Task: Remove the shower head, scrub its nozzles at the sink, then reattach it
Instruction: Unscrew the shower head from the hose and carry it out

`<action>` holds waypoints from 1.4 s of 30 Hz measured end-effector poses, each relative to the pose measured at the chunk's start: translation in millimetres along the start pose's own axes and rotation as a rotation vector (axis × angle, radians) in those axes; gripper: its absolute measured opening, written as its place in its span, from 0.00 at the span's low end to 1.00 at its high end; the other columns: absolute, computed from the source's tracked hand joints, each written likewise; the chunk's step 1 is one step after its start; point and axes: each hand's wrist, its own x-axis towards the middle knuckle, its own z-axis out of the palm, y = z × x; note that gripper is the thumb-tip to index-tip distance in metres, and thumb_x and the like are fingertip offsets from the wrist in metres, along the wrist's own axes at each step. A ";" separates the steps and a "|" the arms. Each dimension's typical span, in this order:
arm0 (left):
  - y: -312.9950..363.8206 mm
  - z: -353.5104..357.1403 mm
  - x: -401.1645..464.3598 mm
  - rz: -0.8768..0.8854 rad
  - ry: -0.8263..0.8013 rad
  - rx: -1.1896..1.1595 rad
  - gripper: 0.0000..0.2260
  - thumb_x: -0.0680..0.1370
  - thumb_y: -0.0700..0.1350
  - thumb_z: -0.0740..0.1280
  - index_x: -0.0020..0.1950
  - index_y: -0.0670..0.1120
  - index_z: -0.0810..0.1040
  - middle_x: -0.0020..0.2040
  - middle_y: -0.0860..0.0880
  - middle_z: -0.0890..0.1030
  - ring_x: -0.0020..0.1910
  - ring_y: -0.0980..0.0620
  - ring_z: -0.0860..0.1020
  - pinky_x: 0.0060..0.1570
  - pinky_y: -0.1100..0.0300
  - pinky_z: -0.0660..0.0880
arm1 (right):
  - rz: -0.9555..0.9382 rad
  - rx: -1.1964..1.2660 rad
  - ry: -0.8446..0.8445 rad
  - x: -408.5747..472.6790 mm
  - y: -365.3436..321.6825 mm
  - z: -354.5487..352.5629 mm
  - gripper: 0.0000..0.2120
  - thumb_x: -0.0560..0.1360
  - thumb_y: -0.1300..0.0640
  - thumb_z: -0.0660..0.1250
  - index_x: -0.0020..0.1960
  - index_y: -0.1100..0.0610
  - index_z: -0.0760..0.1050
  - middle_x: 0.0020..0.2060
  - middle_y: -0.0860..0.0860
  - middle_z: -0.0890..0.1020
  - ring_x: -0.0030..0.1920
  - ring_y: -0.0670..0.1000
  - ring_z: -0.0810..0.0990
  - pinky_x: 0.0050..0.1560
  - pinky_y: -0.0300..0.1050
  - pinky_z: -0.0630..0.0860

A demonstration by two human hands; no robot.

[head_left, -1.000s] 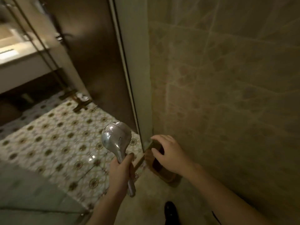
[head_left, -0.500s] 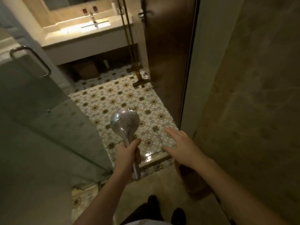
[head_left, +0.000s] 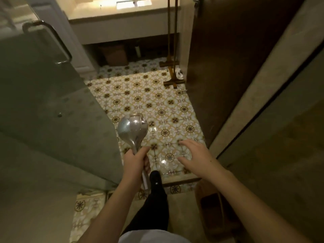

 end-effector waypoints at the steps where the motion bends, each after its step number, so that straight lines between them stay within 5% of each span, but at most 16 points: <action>1: 7.4 -0.3 21.0 -0.012 0.000 0.005 0.16 0.80 0.42 0.69 0.34 0.49 0.69 0.24 0.49 0.67 0.21 0.50 0.65 0.22 0.59 0.65 | 0.004 -0.011 -0.019 24.0 -3.3 -2.3 0.29 0.74 0.40 0.64 0.73 0.45 0.65 0.69 0.43 0.71 0.69 0.47 0.69 0.66 0.52 0.71; 8: 72.4 -15.9 155.7 -0.081 -0.024 -0.011 0.09 0.76 0.45 0.71 0.40 0.47 0.72 0.24 0.49 0.68 0.21 0.51 0.66 0.21 0.59 0.66 | 0.034 -0.054 -0.118 185.4 -51.0 -12.2 0.29 0.75 0.41 0.65 0.73 0.45 0.65 0.68 0.44 0.72 0.65 0.46 0.71 0.62 0.43 0.71; 17: 147.1 -42.1 260.2 -0.091 -0.032 -0.031 0.12 0.75 0.47 0.71 0.37 0.44 0.71 0.24 0.47 0.69 0.21 0.49 0.67 0.22 0.58 0.68 | -0.087 -0.142 -0.145 329.2 -111.2 -19.7 0.28 0.77 0.43 0.64 0.75 0.47 0.64 0.71 0.45 0.70 0.71 0.48 0.67 0.69 0.50 0.69; 28: 214.2 -32.9 383.9 -0.038 0.029 -0.067 0.12 0.81 0.42 0.68 0.40 0.43 0.70 0.25 0.46 0.68 0.21 0.49 0.66 0.22 0.58 0.67 | -0.211 -0.144 -0.153 498.1 -140.1 -30.8 0.24 0.76 0.42 0.65 0.71 0.45 0.68 0.65 0.43 0.72 0.62 0.45 0.72 0.60 0.45 0.74; 42: 368.2 20.6 669.0 0.026 0.149 -0.043 0.12 0.81 0.44 0.70 0.39 0.45 0.71 0.26 0.47 0.70 0.23 0.50 0.67 0.24 0.58 0.66 | -0.357 -0.152 -0.162 847.4 -142.5 -115.9 0.22 0.77 0.44 0.64 0.70 0.46 0.68 0.65 0.44 0.73 0.65 0.47 0.72 0.61 0.47 0.73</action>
